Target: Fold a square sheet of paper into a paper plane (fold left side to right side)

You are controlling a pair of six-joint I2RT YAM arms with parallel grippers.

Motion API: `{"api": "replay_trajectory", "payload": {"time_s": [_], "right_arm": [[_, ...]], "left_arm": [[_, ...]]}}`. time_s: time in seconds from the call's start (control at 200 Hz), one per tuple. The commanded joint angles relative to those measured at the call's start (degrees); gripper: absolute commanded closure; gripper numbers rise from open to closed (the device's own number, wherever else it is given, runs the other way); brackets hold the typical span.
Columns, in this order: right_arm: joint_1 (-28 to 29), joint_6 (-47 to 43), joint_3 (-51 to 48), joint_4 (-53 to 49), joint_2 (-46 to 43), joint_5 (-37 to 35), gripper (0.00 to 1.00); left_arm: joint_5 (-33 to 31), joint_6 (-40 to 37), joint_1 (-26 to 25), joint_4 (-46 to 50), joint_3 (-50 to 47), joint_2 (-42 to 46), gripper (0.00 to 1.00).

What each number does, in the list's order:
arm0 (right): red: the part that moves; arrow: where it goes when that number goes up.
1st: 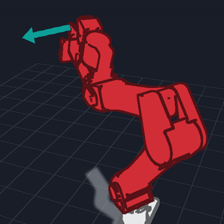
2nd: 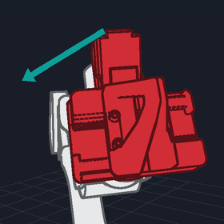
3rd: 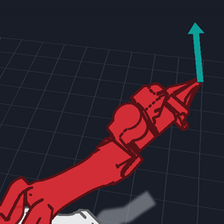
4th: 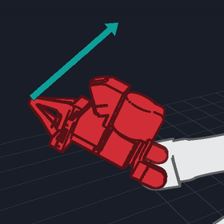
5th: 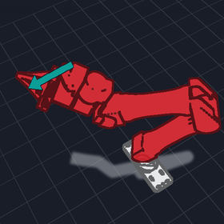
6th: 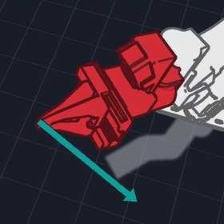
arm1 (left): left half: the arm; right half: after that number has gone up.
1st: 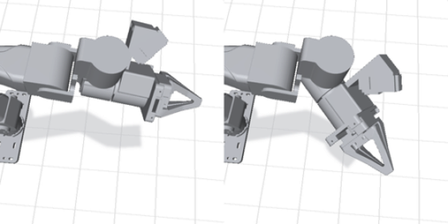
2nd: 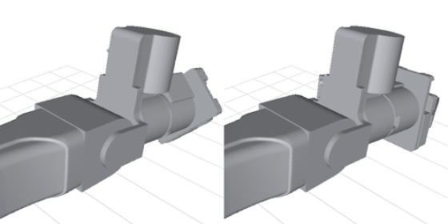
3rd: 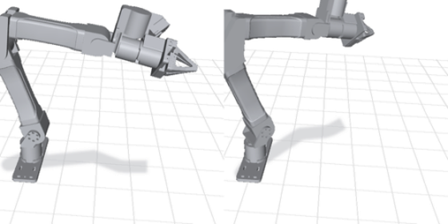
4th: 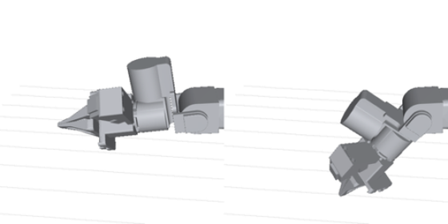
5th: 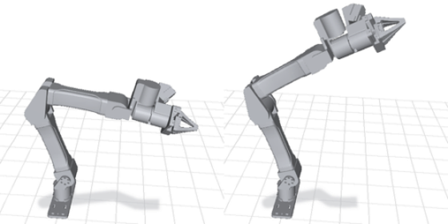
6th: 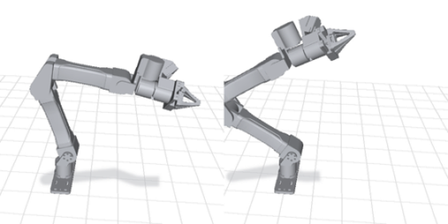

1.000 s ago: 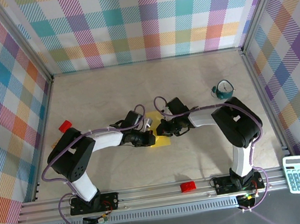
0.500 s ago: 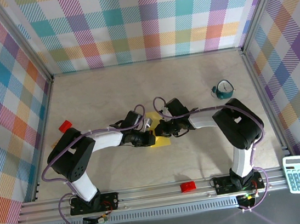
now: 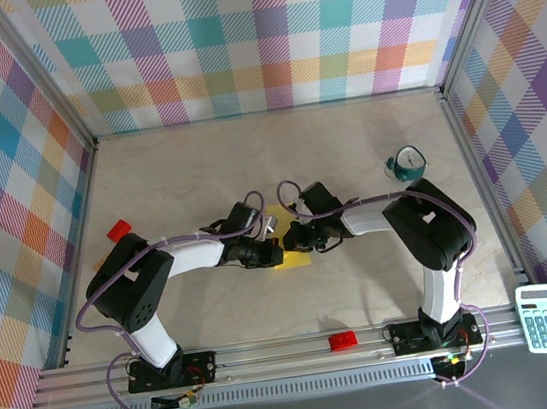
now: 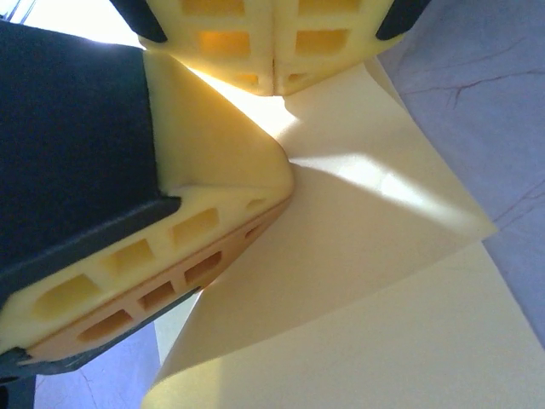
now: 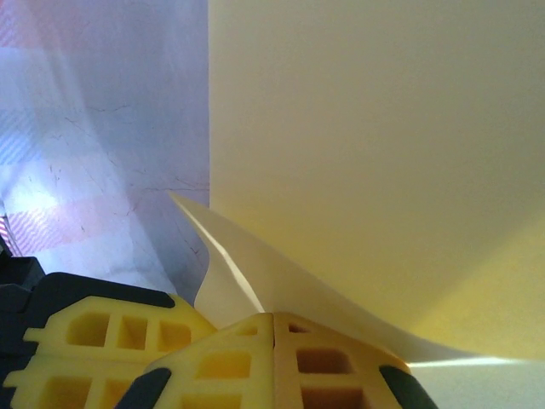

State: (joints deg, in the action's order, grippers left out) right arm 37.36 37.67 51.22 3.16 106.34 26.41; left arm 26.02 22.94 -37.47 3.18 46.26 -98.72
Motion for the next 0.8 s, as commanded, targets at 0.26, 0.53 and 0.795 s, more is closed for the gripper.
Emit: {"api": "replay_trajectory", "payload": {"time_s": [0.26, 0.53, 0.795], "right_arm": [[-3.2, -4.38, -0.09, -5.9, 0.0, -5.7, 1.0], [-6.13, -5.54, 0.71, -6.5, 0.18, -5.45, 1.0], [-9.42, -6.46, 0.25, -6.96, 0.09, -5.94, 1.0]], "left_arm": [[-3.26, 1.93, -0.41, 5.78, -3.81, -2.67, 1.0], [-3.17, 1.89, -0.41, 5.44, -3.88, -2.98, 1.0], [-3.08, 1.77, -0.41, 5.26, -3.98, -2.71, 1.0]]}}
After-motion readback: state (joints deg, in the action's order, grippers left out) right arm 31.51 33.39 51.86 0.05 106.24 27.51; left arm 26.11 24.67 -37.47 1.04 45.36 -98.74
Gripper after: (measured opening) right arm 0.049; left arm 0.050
